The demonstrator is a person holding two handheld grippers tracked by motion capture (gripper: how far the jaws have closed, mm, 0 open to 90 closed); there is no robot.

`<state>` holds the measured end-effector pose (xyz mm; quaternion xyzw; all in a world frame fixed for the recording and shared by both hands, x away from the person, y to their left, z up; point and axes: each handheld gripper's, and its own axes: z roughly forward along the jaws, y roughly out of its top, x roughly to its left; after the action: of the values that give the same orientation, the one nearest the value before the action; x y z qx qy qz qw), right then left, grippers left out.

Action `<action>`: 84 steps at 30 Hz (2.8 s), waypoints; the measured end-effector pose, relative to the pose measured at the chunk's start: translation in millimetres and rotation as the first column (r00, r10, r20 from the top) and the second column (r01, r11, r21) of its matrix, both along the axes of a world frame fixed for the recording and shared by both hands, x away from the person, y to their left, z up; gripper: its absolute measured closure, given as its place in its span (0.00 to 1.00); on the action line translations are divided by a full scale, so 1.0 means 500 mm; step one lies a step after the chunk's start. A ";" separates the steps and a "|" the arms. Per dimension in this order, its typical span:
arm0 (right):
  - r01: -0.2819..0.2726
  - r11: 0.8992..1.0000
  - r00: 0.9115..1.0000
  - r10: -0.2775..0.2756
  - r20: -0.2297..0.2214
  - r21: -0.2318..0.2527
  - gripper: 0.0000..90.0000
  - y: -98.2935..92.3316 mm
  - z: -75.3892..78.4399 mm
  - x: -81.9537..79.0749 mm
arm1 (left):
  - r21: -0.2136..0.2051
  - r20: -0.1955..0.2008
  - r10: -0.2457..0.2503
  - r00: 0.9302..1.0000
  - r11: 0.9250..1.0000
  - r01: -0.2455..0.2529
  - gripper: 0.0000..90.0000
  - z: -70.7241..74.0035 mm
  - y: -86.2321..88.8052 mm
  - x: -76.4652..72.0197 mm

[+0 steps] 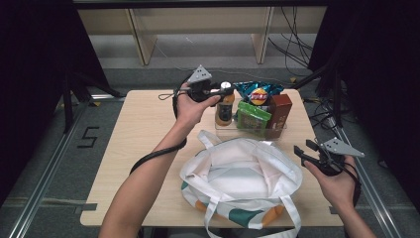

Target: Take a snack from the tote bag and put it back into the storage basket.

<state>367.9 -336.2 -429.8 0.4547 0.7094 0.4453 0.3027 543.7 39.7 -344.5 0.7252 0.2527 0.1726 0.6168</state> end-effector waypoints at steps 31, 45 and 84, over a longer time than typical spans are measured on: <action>-0.006 1.000 1.000 0.007 0.019 -0.023 0.53 -0.004 -0.002 0.004 | 0.016 -0.015 -0.003 1.000 1.000 0.003 0.65 -0.018 -0.015 0.015; -0.011 1.000 1.000 0.011 0.003 -0.002 0.53 0.000 -0.002 0.001 | 0.016 -0.014 -0.003 1.000 1.000 0.003 0.65 -0.016 -0.020 0.017; -0.023 1.000 1.000 0.023 -0.003 -0.012 0.53 -0.002 -0.002 0.001 | 0.038 -0.038 0.007 0.999 0.999 -0.006 0.65 -0.045 -0.019 0.028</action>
<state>368.2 -337.4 -430.7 0.4453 0.7178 0.4439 0.2992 557.6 30.1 -367.0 0.7392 0.2636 0.1655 0.5972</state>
